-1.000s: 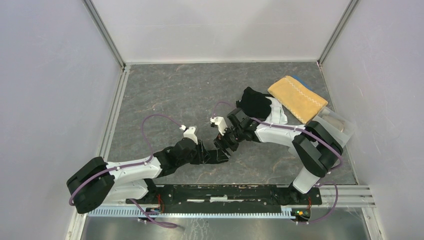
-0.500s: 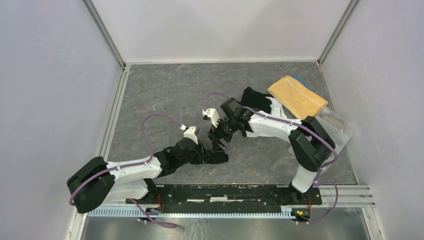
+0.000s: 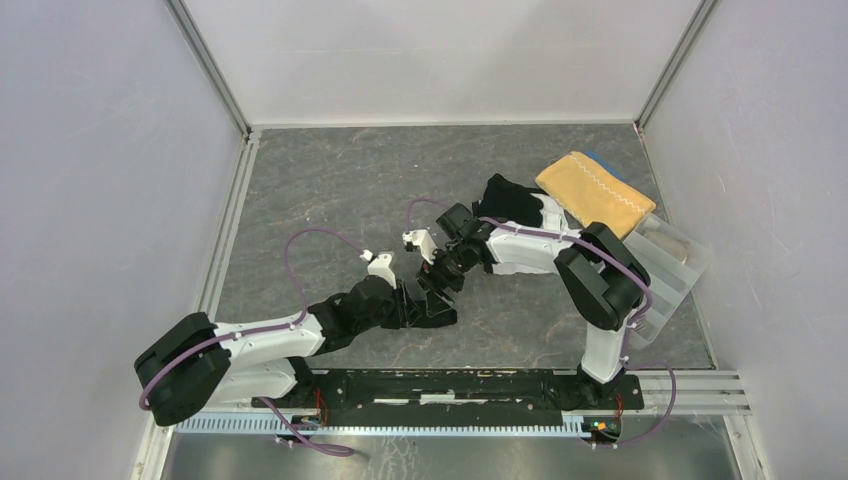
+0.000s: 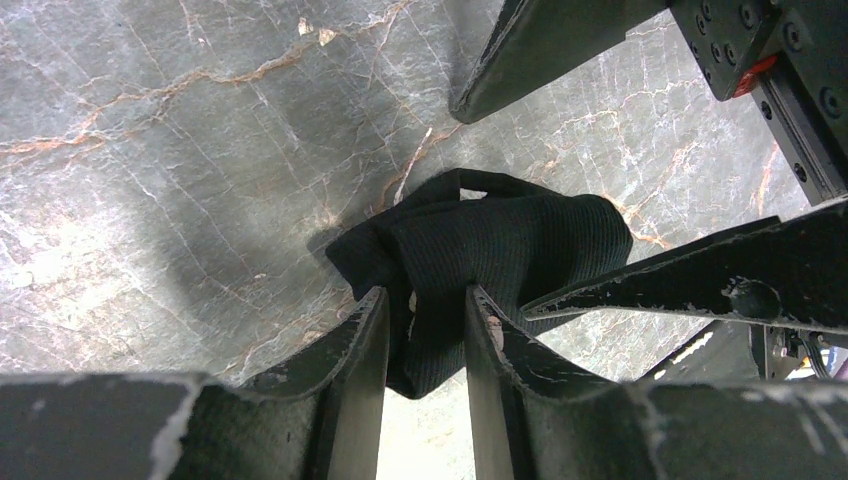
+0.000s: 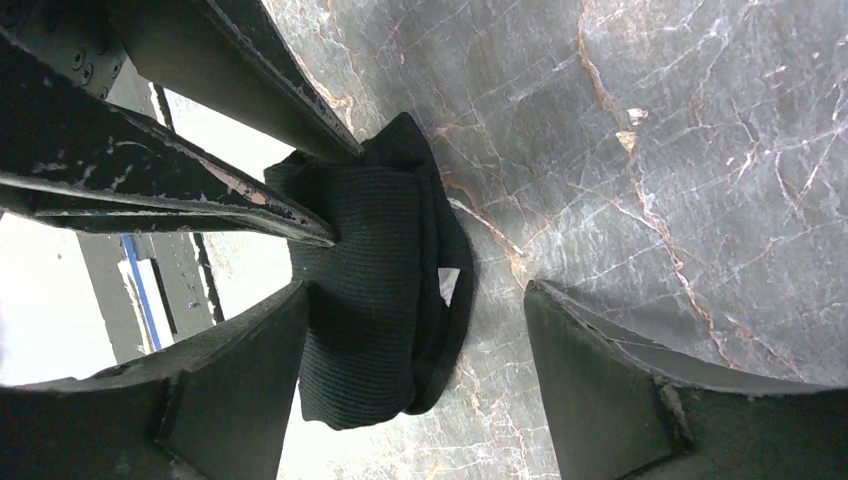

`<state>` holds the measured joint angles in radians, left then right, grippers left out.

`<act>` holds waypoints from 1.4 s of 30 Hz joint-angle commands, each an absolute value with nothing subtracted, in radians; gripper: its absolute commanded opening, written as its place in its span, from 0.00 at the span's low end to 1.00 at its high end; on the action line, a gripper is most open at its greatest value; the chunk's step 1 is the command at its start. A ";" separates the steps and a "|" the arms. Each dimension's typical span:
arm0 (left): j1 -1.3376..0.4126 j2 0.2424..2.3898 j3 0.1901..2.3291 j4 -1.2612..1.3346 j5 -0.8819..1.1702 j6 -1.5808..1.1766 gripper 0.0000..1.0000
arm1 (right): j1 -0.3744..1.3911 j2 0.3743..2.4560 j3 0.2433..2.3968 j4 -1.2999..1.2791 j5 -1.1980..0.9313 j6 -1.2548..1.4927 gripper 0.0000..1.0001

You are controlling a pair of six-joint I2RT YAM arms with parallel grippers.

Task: Roll the underwear
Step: Roll the underwear to the center of the board, then pick up the underwear from the center of the board.

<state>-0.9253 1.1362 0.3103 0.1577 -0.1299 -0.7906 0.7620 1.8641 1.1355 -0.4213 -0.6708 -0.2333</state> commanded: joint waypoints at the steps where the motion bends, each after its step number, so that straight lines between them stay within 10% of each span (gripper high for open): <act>1: -0.930 1.160 0.307 0.081 -0.158 -0.713 0.39 | 0.763 1.924 1.125 -0.483 -0.670 -0.265 0.83; 24: -0.930 1.166 0.313 0.086 -0.157 -0.709 0.38 | 0.788 1.991 1.007 -0.452 -0.720 -0.253 0.56; 42: -0.930 0.947 0.403 -0.109 -0.246 -0.797 0.47 | 0.786 1.841 0.843 -0.194 -0.735 -0.116 0.00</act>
<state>-0.9337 1.0630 0.3321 0.0387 -0.1326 -0.7830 0.7544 1.8683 0.9527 -0.1886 -0.8833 -0.1284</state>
